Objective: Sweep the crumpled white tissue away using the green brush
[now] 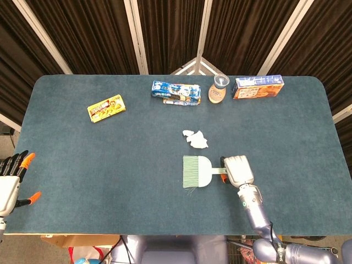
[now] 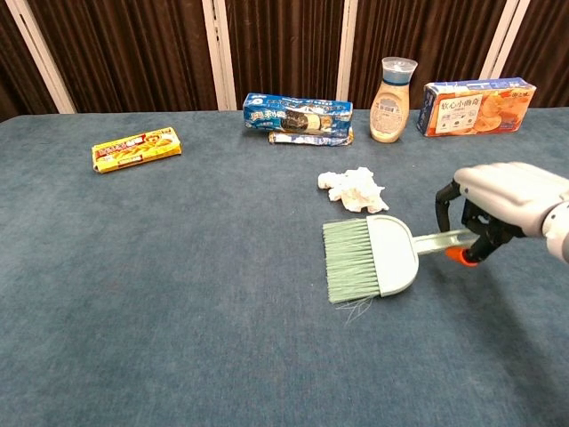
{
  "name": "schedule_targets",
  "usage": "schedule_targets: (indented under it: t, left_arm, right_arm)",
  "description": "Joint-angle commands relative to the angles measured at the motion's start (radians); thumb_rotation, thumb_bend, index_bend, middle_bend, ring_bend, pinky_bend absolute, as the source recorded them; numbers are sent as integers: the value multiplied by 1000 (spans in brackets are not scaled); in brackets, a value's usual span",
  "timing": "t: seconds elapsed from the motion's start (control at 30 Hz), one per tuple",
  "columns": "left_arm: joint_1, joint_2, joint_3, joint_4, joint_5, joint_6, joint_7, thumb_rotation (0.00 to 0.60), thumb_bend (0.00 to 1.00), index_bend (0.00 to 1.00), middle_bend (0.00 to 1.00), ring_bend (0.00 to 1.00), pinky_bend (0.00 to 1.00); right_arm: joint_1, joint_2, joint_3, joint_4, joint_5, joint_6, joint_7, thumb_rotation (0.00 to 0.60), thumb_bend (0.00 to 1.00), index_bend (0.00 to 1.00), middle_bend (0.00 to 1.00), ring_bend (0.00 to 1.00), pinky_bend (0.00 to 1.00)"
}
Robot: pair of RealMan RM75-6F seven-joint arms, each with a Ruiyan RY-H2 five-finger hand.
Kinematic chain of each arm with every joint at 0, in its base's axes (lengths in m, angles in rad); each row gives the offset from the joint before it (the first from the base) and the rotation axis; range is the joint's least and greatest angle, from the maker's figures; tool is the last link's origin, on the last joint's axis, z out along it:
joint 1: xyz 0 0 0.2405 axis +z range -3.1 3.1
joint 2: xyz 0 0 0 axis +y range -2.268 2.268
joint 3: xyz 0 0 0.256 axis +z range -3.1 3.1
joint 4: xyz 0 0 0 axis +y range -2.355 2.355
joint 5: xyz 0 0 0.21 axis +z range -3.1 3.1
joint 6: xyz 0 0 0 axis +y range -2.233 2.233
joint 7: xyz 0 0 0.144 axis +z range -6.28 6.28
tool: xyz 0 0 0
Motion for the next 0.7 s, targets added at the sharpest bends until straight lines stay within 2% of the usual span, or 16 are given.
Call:
schedule_targets:
  t: [0.03,0.2,0.4,0.57,0.7]
  left_arm:
    - [0,0,0,0,0,0,-1,600,51,0,0,0,0]
    - [0,2,-1,0,1,1,-6,600,51,0,0,0,0]
    - [0,3,-1,-1,-1,-2,-10,600,51,0,0,0,0]
    - [-2,5,-2,-1,-5,-7,-13,600,51,0,0,0,0]
    - [-3,6,-2,2,-4,-5,-11,600,51,0,0,0,0]
  right_arm:
    - [19,34,18,-46,-4,10,-38,600,626,777,938,993,947]
    - [50,71,44,-118,23,13,-98,600,634,796,938,993,947]
    - [102,76,71,-154,67,4,-168,600,640,797,938,993,947]
    - [157,57,97,-148,110,-9,-218,600,640,796,938,993,947]
    - [207,29,116,-101,166,-31,-256,600,639,797,938,993,947]
